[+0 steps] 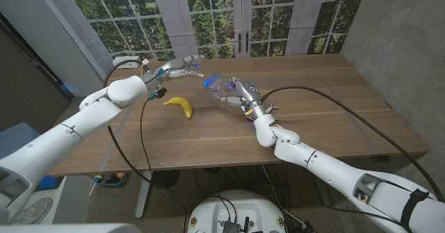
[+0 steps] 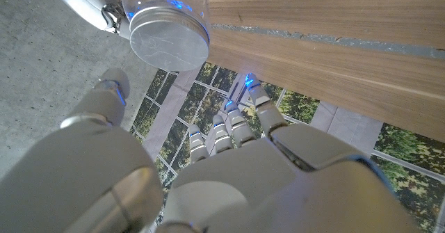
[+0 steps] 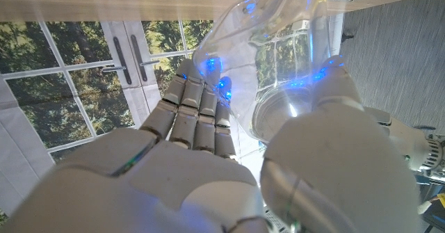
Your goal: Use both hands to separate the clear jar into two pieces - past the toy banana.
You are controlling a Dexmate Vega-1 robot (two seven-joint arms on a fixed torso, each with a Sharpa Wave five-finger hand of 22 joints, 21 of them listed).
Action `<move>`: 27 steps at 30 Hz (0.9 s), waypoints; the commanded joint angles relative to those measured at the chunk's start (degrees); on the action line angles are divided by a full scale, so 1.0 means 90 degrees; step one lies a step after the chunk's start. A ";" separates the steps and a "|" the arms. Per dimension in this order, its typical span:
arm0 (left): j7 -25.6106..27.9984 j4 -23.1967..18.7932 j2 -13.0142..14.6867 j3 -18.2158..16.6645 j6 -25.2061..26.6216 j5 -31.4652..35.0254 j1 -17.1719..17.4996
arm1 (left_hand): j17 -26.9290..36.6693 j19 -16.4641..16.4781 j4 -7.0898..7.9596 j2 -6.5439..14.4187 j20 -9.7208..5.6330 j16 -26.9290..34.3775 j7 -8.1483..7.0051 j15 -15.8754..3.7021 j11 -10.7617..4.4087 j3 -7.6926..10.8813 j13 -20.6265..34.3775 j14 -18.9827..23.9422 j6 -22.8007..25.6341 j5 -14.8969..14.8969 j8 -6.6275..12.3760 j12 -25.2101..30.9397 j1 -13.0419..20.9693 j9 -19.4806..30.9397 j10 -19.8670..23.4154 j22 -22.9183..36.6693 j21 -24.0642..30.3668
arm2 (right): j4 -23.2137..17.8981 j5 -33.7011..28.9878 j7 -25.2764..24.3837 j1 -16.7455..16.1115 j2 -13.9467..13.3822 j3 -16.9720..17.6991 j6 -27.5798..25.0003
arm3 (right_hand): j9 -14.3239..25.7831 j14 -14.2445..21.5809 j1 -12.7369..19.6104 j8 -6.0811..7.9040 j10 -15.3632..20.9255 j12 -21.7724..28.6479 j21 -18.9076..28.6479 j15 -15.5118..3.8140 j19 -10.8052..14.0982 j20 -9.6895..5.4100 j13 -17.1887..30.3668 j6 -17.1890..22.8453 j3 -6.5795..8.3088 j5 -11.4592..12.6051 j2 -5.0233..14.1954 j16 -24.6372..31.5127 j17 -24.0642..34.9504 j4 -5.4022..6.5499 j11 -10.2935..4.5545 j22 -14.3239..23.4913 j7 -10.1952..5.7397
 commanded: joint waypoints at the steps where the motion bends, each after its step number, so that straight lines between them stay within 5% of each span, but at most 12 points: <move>1: -0.0348 0.0140 -0.0014 0.0143 0.0031 0.0026 -0.0229 | 0.0007 0.0042 0.0026 -0.0088 -0.0021 0.0005 -0.0061 0.0036 -0.0002 -0.0151 0.0006 -0.0031 0.0016 0.0106 -0.0009 -0.0033 -0.0012 0.0007 -0.0052 -0.0002 -0.0017 | 0.0013 -0.0219 -0.0169 0.0054 -0.0006 -0.0091 -0.0049 | 0.0009 0.0724 0.1059 0.0367 0.1834 0.0140 0.0067 -0.1649 0.0034 -0.0071 0.1598 0.2412 0.0348 0.0053 0.1333 -0.0024 0.0039 0.0010 -0.1868 0.0030 -0.1388; 6: -0.0512 0.0190 -0.0040 0.0229 0.0062 0.0017 -0.0317 | 0.0003 0.0044 0.0082 -0.0100 -0.0017 -0.0008 -0.0063 0.0123 -0.0047 -0.0511 -0.0010 -0.0118 0.0001 0.0261 -0.0054 -0.0084 -0.0121 0.0000 -0.0190 -0.0015 -0.0049 | 0.0028 -0.0324 -0.0222 0.0080 0.0002 -0.0140 -0.0079 | 0.0004 0.0733 0.1061 0.0367 0.1840 0.0144 0.0092 -0.1651 0.0021 -0.0076 0.1606 0.2416 0.0354 0.0057 0.1331 -0.0048 0.0068 0.0008 -0.1883 0.0030 -0.1388; 14: -0.0543 0.0219 -0.0097 0.0345 0.0004 0.0190 -0.0406 | 0.0001 0.0130 0.0112 -0.0077 -0.0026 0.0029 -0.0070 0.0068 -0.0048 -0.0768 -0.0024 -0.0045 -0.0049 0.0359 -0.0095 -0.0072 -0.0214 -0.0006 -0.0174 -0.0020 -0.0038 | 0.0027 -0.0514 -0.0293 0.0121 -0.0003 -0.0220 -0.0156 | 0.0000 0.0750 0.1059 0.0366 0.1853 0.0139 0.0131 -0.1654 -0.0002 -0.0077 0.1600 0.2415 0.0360 0.0062 0.1323 -0.0083 0.0116 0.0006 -0.1877 0.0031 -0.1401; 27: -0.0533 0.0153 -0.0106 0.0401 -0.0039 0.0377 -0.0441 | -0.0031 0.0419 0.0070 0.0111 -0.0121 0.0061 -0.0088 0.0048 -0.0010 -0.0930 -0.0045 0.0135 0.0048 0.0554 -0.0073 -0.0002 0.0097 -0.0001 0.0014 -0.0020 0.0028 | 0.0008 -0.0630 -0.0358 0.0150 -0.0009 -0.0271 -0.0177 | -0.0008 0.0777 0.1064 0.0368 0.1837 0.0125 0.0192 -0.1659 -0.0044 -0.0081 0.1604 0.2422 0.0377 0.0074 0.1316 -0.0151 0.0187 0.0002 -0.1895 0.0028 -0.1419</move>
